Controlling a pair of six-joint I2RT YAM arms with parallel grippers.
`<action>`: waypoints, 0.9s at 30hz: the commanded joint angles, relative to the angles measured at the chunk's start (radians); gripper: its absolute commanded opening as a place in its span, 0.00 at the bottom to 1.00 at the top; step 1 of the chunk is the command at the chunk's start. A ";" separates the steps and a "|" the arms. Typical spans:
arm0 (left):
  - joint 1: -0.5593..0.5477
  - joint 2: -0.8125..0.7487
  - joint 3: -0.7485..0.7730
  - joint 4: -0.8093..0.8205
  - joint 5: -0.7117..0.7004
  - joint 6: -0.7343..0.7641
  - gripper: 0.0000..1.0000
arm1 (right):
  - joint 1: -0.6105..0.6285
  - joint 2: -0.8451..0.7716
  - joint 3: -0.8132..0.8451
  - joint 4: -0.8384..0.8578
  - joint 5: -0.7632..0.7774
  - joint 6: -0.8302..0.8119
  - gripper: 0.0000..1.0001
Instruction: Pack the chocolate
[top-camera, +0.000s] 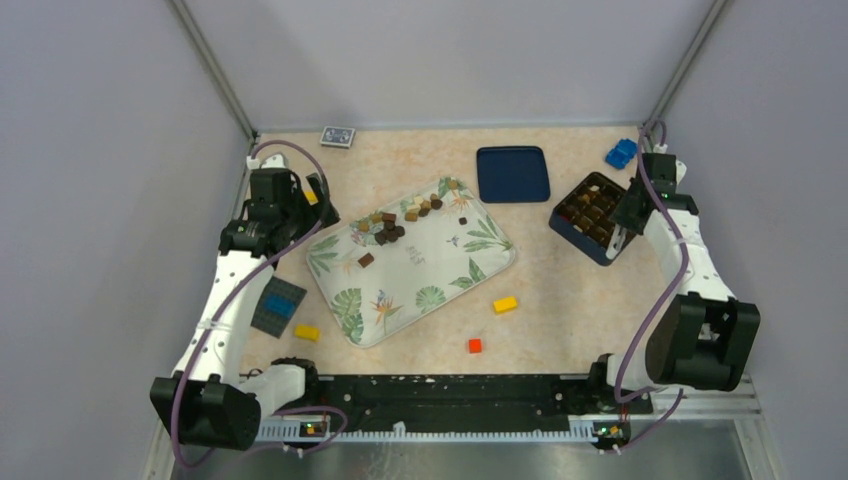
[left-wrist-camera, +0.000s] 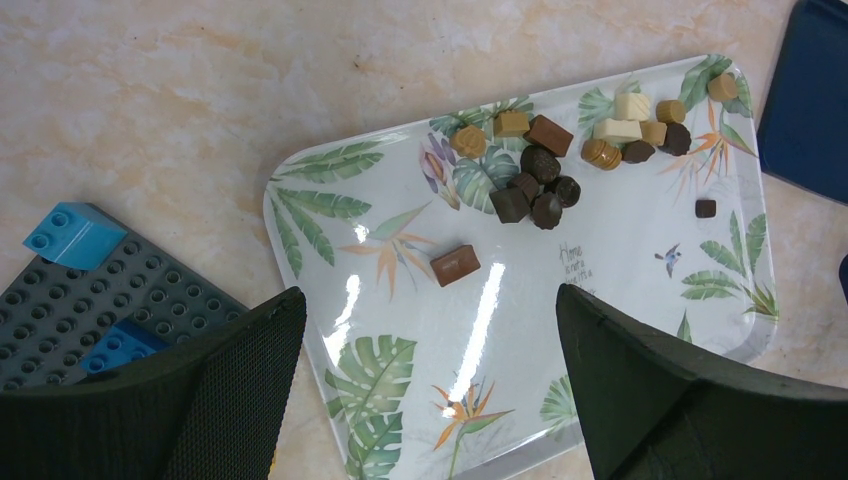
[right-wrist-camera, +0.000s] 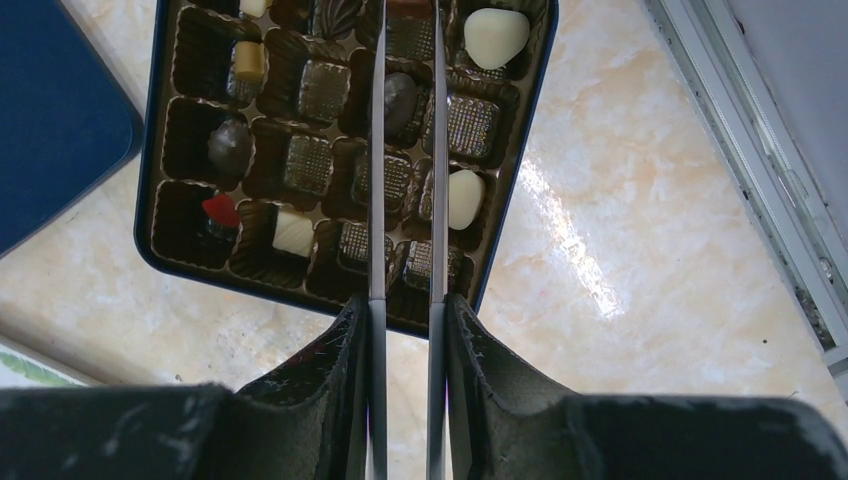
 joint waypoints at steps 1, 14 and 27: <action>0.006 -0.001 0.027 0.038 0.006 0.006 0.99 | -0.011 -0.004 0.001 0.055 -0.002 -0.011 0.25; 0.007 -0.016 0.021 0.031 0.007 0.003 0.99 | -0.011 -0.059 -0.020 0.037 -0.015 -0.015 0.27; 0.007 -0.039 0.014 0.024 0.006 0.008 0.99 | -0.012 -0.099 -0.034 0.026 -0.026 -0.010 0.32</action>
